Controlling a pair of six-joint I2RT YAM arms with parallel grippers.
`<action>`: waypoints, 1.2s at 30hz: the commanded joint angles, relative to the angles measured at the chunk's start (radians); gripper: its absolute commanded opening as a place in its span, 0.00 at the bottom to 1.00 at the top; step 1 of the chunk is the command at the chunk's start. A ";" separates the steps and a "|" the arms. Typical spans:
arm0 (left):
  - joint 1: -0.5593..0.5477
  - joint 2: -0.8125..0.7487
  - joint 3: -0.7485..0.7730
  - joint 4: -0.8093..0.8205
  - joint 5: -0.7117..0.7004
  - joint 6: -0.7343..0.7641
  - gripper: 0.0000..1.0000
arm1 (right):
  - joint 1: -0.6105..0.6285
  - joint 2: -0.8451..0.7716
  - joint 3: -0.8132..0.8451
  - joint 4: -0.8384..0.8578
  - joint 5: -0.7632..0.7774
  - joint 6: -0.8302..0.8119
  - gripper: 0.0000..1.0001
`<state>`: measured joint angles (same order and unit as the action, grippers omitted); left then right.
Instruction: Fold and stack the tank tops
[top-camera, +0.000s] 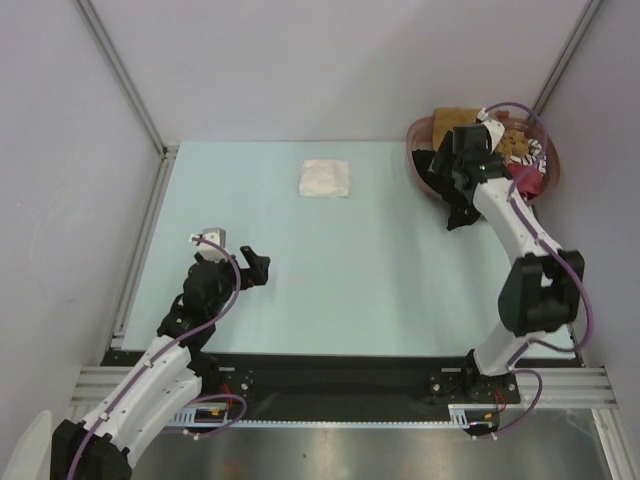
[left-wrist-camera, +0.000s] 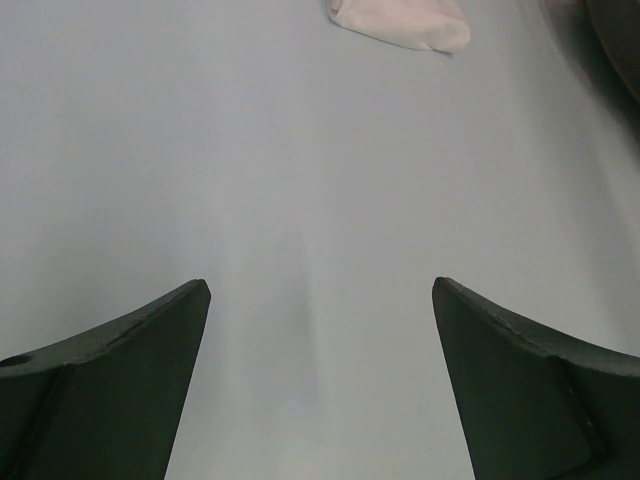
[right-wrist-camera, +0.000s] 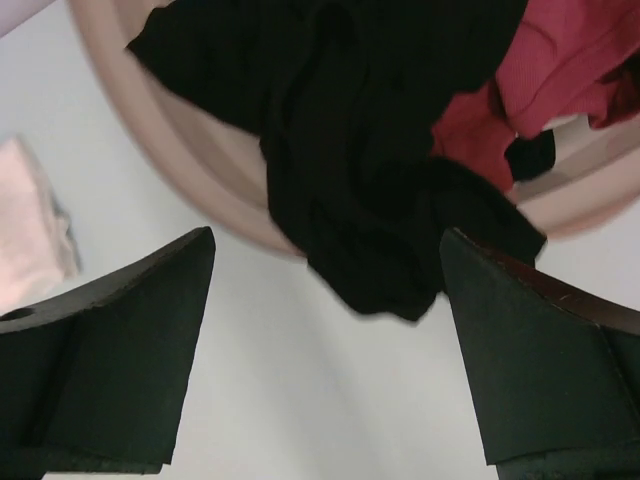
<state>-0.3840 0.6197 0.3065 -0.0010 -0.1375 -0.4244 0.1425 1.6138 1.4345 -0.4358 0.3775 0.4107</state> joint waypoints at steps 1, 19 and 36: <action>-0.004 0.000 0.005 0.045 -0.014 0.023 1.00 | -0.047 0.148 0.165 -0.092 0.044 0.008 0.99; -0.006 0.000 0.011 0.035 -0.017 0.024 1.00 | 0.054 0.002 0.449 -0.158 -0.132 -0.122 0.00; -0.006 -0.155 -0.013 -0.030 -0.088 0.010 1.00 | 0.352 -0.313 0.341 -0.281 -0.522 -0.162 0.18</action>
<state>-0.3840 0.5053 0.3065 -0.0170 -0.1864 -0.4248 0.5194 1.2457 1.9156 -0.6640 -0.1177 0.2489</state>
